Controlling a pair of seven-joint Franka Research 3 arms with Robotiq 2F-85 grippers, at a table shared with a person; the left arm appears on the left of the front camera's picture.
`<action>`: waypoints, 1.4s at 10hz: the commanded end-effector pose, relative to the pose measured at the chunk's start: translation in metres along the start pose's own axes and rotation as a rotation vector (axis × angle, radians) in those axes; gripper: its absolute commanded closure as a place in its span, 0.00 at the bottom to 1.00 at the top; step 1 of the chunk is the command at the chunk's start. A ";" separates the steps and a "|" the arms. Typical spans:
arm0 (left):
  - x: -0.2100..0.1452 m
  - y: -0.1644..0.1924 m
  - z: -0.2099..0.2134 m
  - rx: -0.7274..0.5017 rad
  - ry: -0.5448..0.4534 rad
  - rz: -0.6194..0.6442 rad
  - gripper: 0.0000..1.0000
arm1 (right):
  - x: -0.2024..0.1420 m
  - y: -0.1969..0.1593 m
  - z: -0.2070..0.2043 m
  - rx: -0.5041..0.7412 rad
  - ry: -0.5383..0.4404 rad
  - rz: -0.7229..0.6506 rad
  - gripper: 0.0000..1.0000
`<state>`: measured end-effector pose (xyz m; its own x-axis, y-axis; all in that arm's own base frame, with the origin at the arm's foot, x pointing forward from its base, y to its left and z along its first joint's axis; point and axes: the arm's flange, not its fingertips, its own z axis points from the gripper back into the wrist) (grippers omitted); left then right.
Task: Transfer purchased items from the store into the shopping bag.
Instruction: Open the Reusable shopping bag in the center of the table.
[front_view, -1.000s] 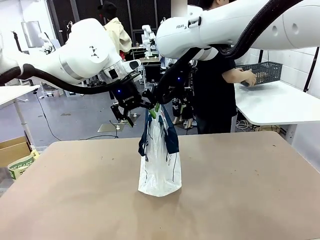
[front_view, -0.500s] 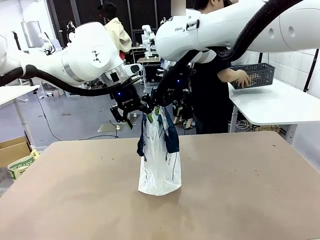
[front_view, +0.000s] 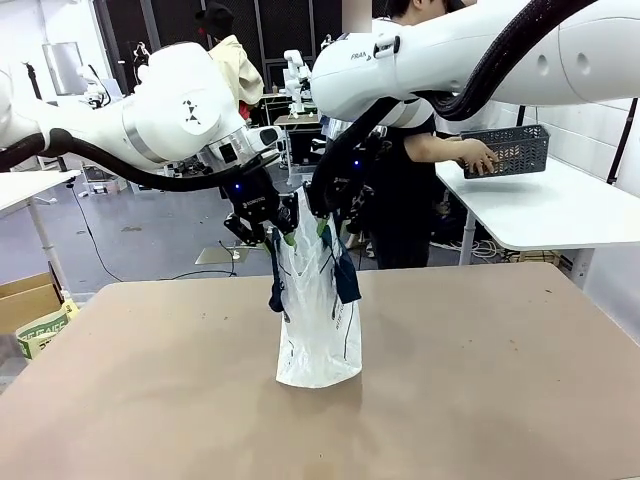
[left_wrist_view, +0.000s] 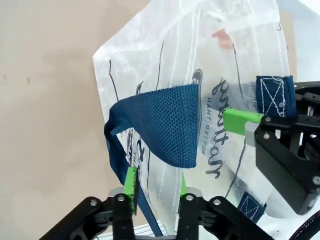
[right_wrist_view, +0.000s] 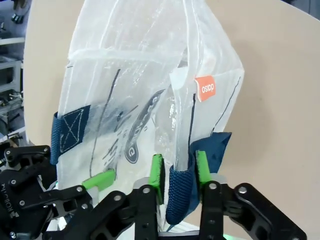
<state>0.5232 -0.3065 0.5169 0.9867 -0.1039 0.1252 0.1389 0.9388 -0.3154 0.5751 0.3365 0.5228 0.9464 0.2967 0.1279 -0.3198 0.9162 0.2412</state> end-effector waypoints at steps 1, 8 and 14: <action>-0.006 0.004 0.006 0.002 -0.019 0.020 1.00 | -0.012 -0.010 -0.002 0.013 -0.009 -0.001 1.00; -0.044 0.040 0.021 0.123 0.012 -0.089 1.00 | -0.055 -0.058 0.023 -0.192 0.004 0.080 1.00; -0.059 0.061 0.029 0.160 -0.049 -0.337 1.00 | -0.086 -0.057 0.036 -0.243 -0.028 0.285 1.00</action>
<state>0.4709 -0.2498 0.5240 0.9084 -0.3704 0.1939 0.3951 0.9122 -0.1083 0.5178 0.2605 0.5402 0.8473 0.5105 0.1469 -0.5156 0.8568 -0.0040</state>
